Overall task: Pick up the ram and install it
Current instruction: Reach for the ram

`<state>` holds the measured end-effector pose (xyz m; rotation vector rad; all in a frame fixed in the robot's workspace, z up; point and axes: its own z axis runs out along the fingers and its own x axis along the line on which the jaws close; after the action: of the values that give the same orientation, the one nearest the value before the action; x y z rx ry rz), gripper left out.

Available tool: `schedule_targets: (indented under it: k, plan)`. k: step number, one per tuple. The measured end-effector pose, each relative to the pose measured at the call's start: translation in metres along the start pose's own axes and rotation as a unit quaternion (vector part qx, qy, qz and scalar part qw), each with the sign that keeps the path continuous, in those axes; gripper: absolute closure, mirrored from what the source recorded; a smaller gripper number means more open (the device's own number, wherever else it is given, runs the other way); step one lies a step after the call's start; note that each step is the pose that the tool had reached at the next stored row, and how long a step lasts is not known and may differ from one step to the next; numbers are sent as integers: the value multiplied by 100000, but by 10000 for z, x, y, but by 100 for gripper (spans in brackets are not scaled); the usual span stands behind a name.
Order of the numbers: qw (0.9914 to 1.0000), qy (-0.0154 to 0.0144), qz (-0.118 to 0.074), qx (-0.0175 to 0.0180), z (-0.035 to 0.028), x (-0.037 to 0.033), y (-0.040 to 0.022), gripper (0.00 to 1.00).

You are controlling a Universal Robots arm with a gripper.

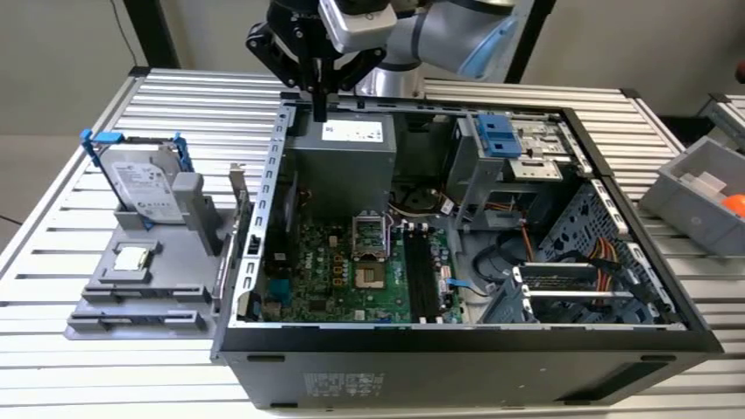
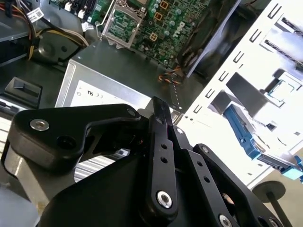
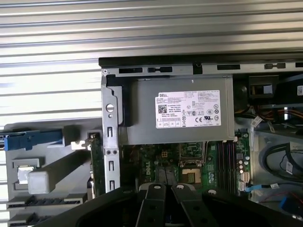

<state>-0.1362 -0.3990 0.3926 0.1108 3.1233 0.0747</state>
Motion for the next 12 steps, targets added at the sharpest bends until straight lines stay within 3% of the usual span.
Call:
schedule_targets:
  k: [12]
  plan:
    - [100000, 10, 1, -3, -1, 97, -8, 100]
